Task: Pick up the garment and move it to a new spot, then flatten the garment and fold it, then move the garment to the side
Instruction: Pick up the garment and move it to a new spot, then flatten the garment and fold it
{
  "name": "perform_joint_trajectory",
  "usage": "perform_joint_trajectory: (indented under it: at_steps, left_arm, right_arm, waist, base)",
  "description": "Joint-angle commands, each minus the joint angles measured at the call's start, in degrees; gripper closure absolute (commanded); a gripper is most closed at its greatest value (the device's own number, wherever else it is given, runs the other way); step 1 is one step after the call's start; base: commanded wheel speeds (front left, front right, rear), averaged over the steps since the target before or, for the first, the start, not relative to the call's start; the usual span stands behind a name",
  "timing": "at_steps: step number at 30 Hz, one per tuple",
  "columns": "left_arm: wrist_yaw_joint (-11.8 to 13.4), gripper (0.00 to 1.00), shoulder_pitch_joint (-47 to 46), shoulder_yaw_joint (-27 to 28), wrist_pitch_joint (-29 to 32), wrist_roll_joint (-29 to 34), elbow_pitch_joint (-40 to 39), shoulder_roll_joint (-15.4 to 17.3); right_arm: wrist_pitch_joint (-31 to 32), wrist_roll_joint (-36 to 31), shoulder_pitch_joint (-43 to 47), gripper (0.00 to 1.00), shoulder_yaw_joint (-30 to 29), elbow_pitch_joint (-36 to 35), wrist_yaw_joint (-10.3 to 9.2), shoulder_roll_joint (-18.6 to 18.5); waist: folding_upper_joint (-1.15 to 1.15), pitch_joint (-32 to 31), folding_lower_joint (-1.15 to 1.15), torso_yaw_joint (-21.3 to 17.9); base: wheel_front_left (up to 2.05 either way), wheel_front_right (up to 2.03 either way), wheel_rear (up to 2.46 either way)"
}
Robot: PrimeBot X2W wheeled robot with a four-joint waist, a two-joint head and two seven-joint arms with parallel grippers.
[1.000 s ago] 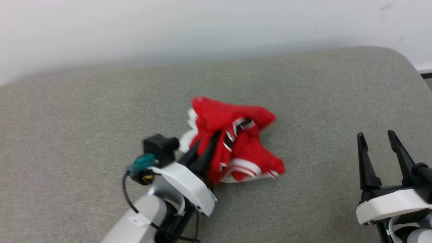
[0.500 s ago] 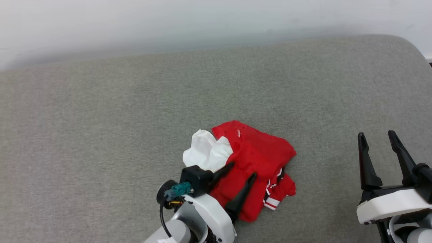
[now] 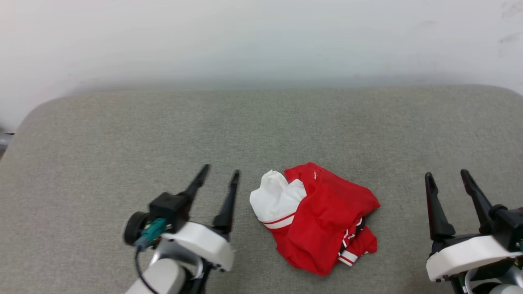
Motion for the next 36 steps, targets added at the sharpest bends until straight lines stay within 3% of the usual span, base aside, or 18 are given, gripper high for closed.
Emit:
perform_joint_trajectory:
  at_steps: [1,11,20,31,36]
  left_arm:
    - [1.2,0.00,1.8,1.9,-0.5,-0.2,-0.5,1.0]
    - [6.9,0.00,9.2,10.8,-1.0,1.5,-3.8,6.8]
    - [7.8,0.00,12.0,11.3,-0.3,1.5,-6.7,8.2]
    - [6.2,0.00,8.8,10.4,2.1,0.4,-6.7,8.3]
    - [1.6,0.00,2.5,8.1,10.3,-3.2,-5.4,7.5]
  right_arm:
    - [0.3,0.2,1.2,0.00,0.2,0.0,-0.04,0.0]
    - [1.3,1.1,3.3,0.00,1.2,0.2,-0.04,0.0]
    - [1.8,1.5,3.7,0.00,1.8,-0.3,-0.04,0.0]
    - [1.7,1.6,2.9,0.00,1.7,-0.2,-0.04,0.0]
    - [1.7,1.1,1.5,0.00,1.3,-0.5,-0.04,0.0]
  waist:
    - [0.00,-1.2,0.00,1.1]
    - [0.00,-3.3,0.00,2.3]
    - [0.00,-3.6,0.00,2.2]
    - [0.00,-2.3,0.00,1.9]
    - [0.00,0.0,0.00,1.6]
  base:
    - [0.00,0.00,0.00]
    - [0.00,0.00,0.00]
    - [0.00,0.00,0.00]
    - [0.00,0.00,0.00]
    - [0.00,0.00,0.00]
